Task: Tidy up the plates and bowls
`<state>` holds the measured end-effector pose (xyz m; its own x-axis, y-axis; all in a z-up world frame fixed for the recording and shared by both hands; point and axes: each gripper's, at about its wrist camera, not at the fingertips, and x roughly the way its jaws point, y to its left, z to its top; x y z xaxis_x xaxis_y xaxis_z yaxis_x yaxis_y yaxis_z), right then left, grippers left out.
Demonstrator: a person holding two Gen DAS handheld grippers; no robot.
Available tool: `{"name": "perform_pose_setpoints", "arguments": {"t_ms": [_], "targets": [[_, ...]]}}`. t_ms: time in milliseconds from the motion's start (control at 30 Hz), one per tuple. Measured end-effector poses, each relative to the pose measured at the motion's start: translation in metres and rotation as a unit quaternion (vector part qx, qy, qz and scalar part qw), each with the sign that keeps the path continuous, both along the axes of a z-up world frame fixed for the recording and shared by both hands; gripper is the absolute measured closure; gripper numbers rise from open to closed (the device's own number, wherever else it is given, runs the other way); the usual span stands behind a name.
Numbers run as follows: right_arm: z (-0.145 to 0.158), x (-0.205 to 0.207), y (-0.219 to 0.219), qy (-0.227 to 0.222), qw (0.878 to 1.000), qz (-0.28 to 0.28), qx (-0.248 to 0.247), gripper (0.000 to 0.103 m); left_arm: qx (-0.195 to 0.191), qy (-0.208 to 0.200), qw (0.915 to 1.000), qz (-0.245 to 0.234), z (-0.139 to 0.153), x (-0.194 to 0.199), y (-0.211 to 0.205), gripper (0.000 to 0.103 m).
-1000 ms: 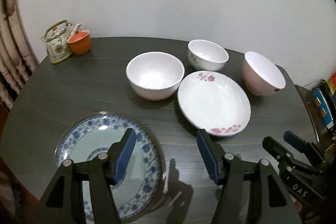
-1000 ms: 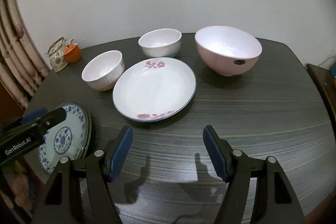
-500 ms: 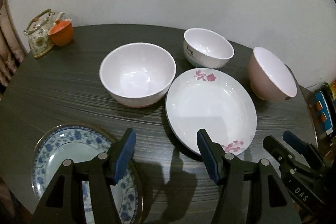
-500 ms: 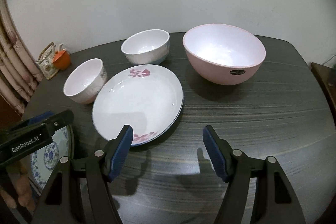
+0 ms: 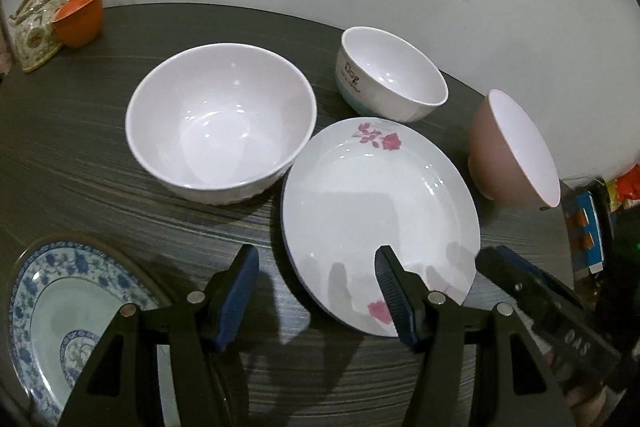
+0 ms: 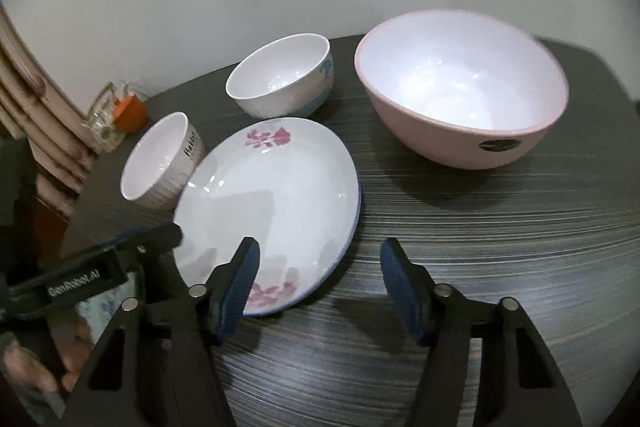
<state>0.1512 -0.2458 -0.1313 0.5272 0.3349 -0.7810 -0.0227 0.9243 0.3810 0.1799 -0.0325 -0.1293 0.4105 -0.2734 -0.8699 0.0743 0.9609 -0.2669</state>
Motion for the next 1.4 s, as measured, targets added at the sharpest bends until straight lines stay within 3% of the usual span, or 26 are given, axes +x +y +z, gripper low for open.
{"name": "perform_pose_setpoints", "arguments": {"t_ms": [233,433,467,533,767,1067,1400], "targets": [[-0.016,0.012,-0.010,0.017,0.999,0.007,0.051,0.061,-0.028,0.026,0.9993,0.002,-0.016,0.012,0.003,0.041],[-0.025,0.022,-0.012,0.021,0.998,0.011,0.060,0.063,-0.029,0.032,0.9991,0.000,-0.023,0.019,0.004,0.042],[-0.027,0.025,-0.012,0.022,0.998,0.012,0.060,0.063,-0.030,0.034,0.9990,0.001,-0.024,0.020,0.004,0.045],[-0.029,0.028,-0.013,0.023,0.998,0.016,0.062,0.067,-0.030,0.037,0.9989,0.002,-0.027,0.022,0.004,0.059],[-0.038,0.039,-0.016,0.027,0.998,0.018,0.062,0.072,-0.025,0.037,0.9990,0.001,-0.032,0.029,0.003,0.066],[-0.042,0.049,-0.015,0.024,0.998,0.027,0.049,0.090,0.005,0.032,0.9995,0.002,-0.032,0.023,0.003,0.083],[-0.040,0.032,-0.024,0.025,0.998,0.010,0.050,0.092,0.003,0.028,0.9995,-0.015,-0.023,0.006,0.001,0.084]]}}
